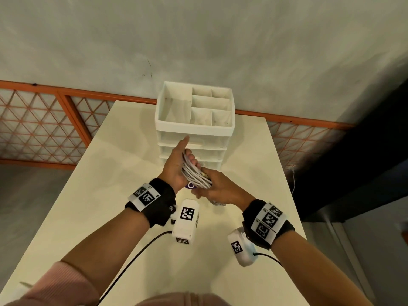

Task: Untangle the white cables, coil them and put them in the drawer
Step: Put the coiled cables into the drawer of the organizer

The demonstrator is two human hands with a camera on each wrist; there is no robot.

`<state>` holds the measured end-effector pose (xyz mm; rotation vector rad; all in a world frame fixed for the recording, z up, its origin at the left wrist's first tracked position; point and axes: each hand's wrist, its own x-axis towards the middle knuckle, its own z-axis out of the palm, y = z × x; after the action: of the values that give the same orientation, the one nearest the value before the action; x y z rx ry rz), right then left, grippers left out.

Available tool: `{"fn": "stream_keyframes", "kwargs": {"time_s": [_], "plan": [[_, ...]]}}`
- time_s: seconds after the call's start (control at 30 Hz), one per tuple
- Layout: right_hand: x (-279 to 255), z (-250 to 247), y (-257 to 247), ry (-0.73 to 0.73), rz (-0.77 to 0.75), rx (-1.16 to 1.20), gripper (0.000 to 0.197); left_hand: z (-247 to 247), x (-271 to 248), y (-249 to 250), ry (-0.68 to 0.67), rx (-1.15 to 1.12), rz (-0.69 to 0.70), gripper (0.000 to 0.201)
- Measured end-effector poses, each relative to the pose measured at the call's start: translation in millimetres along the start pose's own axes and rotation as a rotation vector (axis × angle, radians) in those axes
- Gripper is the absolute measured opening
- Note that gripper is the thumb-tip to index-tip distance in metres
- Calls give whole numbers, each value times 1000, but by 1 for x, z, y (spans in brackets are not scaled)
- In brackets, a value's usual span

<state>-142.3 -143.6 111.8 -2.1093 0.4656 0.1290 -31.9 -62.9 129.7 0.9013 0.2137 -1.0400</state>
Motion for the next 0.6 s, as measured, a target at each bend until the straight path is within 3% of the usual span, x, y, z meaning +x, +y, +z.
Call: {"fn": "stream_keyframes", "kwargs": {"time_s": [0.1,0.2,0.3,0.4,0.5,0.6], "plan": [[-1,6,1,3,-40,-218,43,-3,11,-6,115,7,15,47],[2,7,6,21,-68,-431,53,-11,23,-11,146,-7,-48,45],[8,5,16,-28,-10,-293,53,-18,36,-15,99,33,-90,46],[14,0,28,-34,31,-35,27,-18,45,-16,20,63,-131,39],[20,-8,49,-21,50,40,37,-21,60,-11,7,133,-150,28],[21,-15,74,-13,116,98,32,-30,76,-7,68,188,-88,60]]}}
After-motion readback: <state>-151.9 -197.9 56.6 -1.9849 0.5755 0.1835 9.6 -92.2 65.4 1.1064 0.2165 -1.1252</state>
